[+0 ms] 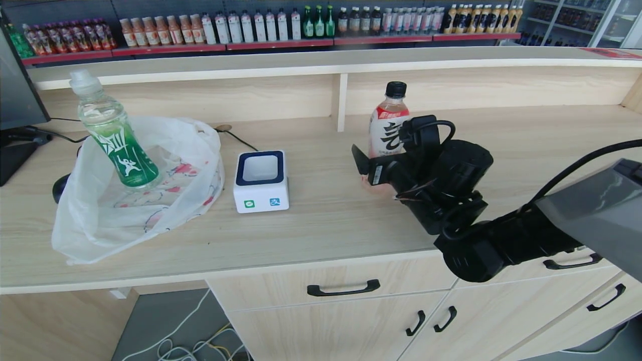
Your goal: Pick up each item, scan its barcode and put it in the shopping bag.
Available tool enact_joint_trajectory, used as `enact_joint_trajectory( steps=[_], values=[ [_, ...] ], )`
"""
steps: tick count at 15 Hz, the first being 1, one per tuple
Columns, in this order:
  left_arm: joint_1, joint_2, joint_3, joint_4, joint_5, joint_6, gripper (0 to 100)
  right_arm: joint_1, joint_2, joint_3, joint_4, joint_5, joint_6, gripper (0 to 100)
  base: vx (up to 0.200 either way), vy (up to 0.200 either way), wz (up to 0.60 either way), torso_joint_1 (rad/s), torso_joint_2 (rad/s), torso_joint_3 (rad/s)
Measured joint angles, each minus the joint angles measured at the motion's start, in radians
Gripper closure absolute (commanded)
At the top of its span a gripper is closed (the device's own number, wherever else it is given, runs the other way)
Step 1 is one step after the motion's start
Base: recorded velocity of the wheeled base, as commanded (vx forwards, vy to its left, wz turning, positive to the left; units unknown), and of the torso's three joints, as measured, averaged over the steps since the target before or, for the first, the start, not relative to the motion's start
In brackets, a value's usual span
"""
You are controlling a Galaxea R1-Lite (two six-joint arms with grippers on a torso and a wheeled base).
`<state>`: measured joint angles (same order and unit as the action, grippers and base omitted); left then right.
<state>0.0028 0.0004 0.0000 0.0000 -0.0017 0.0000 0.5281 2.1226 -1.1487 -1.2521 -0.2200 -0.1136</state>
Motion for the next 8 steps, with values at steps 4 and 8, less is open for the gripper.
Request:
enact_joint_trajectory(
  steps=[4, 8],
  values=[
    [0.0, 0.0, 0.0, 0.0, 0.0, 0.0, 0, -0.009, 0.012, -0.052, 0.025, 0.004, 0.0, 0, 0.0, 0.0, 0.0, 0.0, 0.0, 0.0],
    [0.0, 0.0, 0.0, 0.0, 0.0, 0.0, 0, -0.01, 0.014, -0.062, 0.026, 0.005, 0.001, 0, 0.0, 0.0, 0.0, 0.0, 0.0, 0.0]
  ],
)
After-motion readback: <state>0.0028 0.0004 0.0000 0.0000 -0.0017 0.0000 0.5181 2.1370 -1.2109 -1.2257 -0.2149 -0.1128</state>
